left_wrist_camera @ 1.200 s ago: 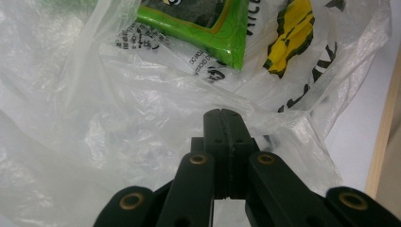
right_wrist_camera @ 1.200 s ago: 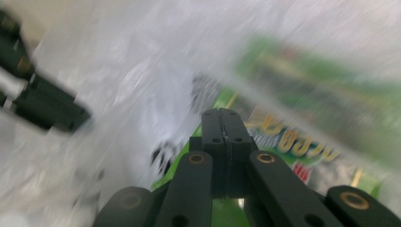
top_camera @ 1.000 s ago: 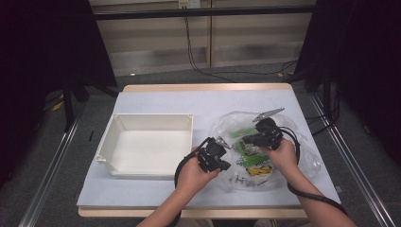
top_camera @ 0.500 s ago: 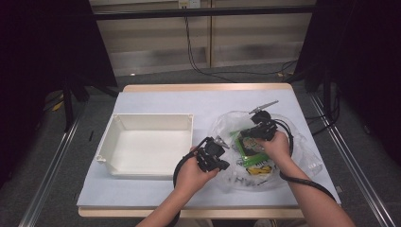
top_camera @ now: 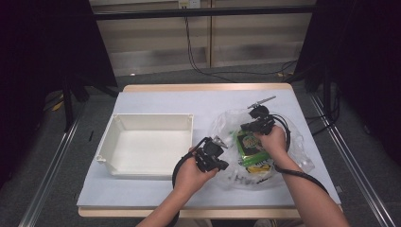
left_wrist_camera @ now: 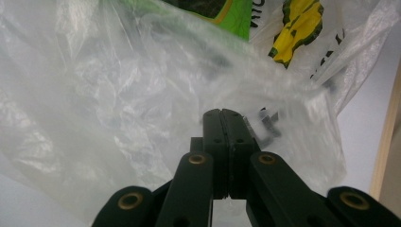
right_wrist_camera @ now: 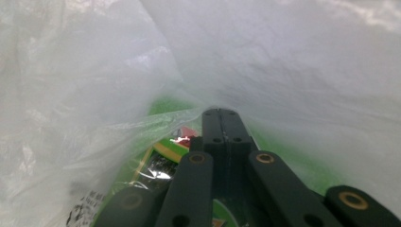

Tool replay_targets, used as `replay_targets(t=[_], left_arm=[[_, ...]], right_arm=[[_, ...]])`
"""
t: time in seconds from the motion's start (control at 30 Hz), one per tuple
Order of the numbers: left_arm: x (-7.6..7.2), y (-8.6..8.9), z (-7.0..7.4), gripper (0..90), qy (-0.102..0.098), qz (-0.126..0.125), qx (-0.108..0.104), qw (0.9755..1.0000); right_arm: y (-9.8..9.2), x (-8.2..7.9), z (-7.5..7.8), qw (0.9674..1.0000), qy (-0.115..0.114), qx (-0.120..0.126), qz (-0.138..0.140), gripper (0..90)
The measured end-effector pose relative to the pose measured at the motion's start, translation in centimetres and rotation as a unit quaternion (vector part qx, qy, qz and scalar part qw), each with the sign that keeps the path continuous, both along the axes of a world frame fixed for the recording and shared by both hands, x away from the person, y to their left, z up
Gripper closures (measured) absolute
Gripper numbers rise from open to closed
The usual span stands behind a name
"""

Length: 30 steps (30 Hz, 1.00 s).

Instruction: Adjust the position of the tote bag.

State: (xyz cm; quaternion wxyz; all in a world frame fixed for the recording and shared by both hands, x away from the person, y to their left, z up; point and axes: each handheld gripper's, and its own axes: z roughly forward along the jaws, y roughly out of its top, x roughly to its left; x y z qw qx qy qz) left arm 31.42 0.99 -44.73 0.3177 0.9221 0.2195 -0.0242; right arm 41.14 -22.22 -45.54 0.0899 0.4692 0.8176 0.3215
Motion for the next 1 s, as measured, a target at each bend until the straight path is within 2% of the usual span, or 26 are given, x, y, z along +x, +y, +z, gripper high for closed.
replay_targets(t=[0.13,0.33,0.4,0.53,0.6,0.67,0.77,0.87,1.0], left_arm=[[0.0,0.1,0.0,90.0,-0.002,-0.003,0.003,1.0000],[0.0,0.0,-0.2,90.0,0.001,-0.001,0.006,1.0000],[0.0,0.1,-0.2,90.0,-0.003,-0.001,0.005,1.0000],[0.0,0.3,0.1,90.0,-0.005,0.003,0.005,1.0000],[0.1,0.4,0.2,90.0,-0.005,0.005,0.001,1.0000],[0.1,0.5,0.3,90.0,-0.008,0.006,-0.001,0.9999],[0.1,0.5,0.3,90.0,-0.006,0.005,0.005,1.0000],[0.0,0.3,0.3,90.0,-0.005,0.003,0.003,1.0000],[0.0,-0.1,1.2,89.2,-0.007,0.002,-0.015,0.9999]], right_arm=[[-0.1,0.5,-0.2,1.0000,-0.004,-0.005,-0.003,90.0],[-0.3,1.1,-0.3,0.9995,-0.014,-0.016,-0.023,90.0],[-0.4,1.3,-0.4,0.9991,-0.010,-0.029,-0.028,90.0],[-0.9,1.3,-1.2,0.9992,0.007,-0.025,-0.032,90.0],[-1.0,0.9,-1.3,0.9992,0.013,-0.014,-0.035,90.0],[-1.1,0.5,-1.3,0.9996,0.015,-0.008,-0.024,90.0],[-1.3,-0.5,-1.2,0.9997,0.019,-0.008,-0.016,90.0],[-1.8,-1.6,-1.0,0.9995,0.023,-0.007,-0.023,89.8],[-2.4,-2.7,-1.1,0.9996,0.021,0.001,-0.020,89.8]])
